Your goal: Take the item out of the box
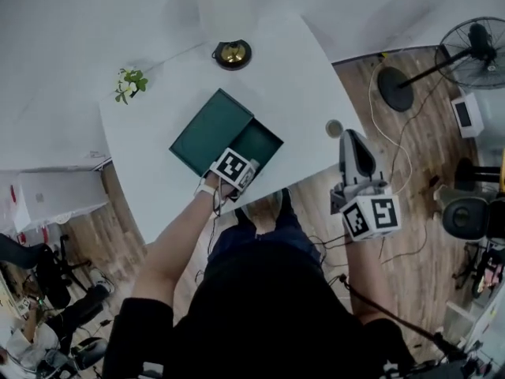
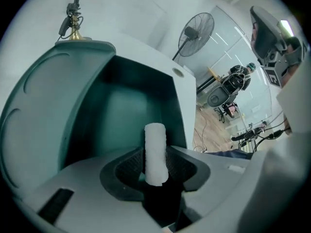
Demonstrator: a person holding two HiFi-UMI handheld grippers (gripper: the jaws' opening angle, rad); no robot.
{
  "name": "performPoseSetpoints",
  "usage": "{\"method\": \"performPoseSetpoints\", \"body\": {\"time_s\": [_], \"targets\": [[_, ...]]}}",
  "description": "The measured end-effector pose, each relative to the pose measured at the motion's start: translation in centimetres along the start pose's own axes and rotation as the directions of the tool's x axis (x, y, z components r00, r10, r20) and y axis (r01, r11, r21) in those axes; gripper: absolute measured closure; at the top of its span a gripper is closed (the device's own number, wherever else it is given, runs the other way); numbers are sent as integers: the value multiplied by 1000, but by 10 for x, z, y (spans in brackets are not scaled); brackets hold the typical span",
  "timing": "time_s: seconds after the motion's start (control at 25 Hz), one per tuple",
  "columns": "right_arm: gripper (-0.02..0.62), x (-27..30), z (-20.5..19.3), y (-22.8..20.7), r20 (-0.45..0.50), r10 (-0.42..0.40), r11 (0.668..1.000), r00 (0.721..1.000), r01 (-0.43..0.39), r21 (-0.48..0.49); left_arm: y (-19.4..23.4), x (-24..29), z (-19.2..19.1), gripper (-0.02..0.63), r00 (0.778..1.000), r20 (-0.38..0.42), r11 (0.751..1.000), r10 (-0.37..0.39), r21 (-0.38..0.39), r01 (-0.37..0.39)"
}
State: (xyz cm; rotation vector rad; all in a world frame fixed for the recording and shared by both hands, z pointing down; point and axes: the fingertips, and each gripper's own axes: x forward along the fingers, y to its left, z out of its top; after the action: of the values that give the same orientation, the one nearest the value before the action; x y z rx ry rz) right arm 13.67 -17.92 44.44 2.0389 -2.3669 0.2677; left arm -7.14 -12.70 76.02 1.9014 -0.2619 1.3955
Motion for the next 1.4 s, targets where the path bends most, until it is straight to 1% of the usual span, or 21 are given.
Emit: {"method": "performPoseSetpoints", "body": {"time_s": [0.08, 0.12, 0.24, 0.36, 0.44, 0.48, 0.52, 0.56, 0.6, 0.68, 0.8, 0.92, 1.08, 1.2, 1.4], "targets": [[583, -4, 0, 7, 4, -22, 1000, 1000, 22, 2, -7, 5, -2, 476, 999, -30, 1000, -24, 13, 25], [584, -6, 0, 11, 5, -29, 1000, 1000, 29, 6, -8, 7, -1, 480, 999, -32, 999, -35, 23, 35], [586, -10, -2, 23, 4, -28, 1000, 1000, 28, 9, -8, 6, -1, 482, 999, -27, 998, -46, 43, 47], [586, -11, 4, 28, 1, -8, 1000, 1000, 8, -12, -8, -1, -1, 485, 999, 0, 998, -35, 45, 35], [586, -11, 9, 24, 1, 4, 1000, 1000, -4, -19, -9, -12, 1, 485, 999, 36, 1000, -18, 19, 17], [586, -10, 11, 21, 1, 8, 1000, 1000, -8, -19, -8, -19, 5, 485, 998, 67, 1000, -2, 12, 1], [586, -9, 13, 18, 0, 12, 1000, 1000, -12, -19, -6, -28, 15, 485, 993, 121, 1000, 18, 18, -21], [588, -7, 14, 15, -1, 16, 1000, 1000, -17, -16, -5, -37, 28, 485, 981, 192, 998, 37, 36, -45], [588, -5, 14, 13, -4, 24, 1000, 1000, -24, -11, -5, -48, 40, 485, 964, 260, 997, 47, 50, -62], [588, 0, 13, 14, -12, 46, 999, 999, -46, -9, -8, -71, 53, 485, 931, 361, 996, 52, 53, -76], [589, 8, 11, 20, -28, 92, 995, 995, -93, -26, -12, -108, 64, 485, 874, 481, 995, 68, 33, -95], [589, 15, 14, 24, -28, 130, 991, 991, -131, -33, -17, -144, 74, 485, 808, 580, 990, 104, 20, -142], [589, 22, 25, 28, -10, 156, 987, 988, -156, -43, -27, -194, 89, 485, 712, 690, 980, 131, 17, -197], [589, 29, 35, 33, 9, 177, 983, 984, -177, -56, -33, -230, 99, 485, 641, 754, 975, 141, 6, -222], [591, 35, 51, 39, 35, 200, 978, 979, -197, -65, -46, -279, 108, 485, 549, 823, 969, 143, -3, -247]]}}
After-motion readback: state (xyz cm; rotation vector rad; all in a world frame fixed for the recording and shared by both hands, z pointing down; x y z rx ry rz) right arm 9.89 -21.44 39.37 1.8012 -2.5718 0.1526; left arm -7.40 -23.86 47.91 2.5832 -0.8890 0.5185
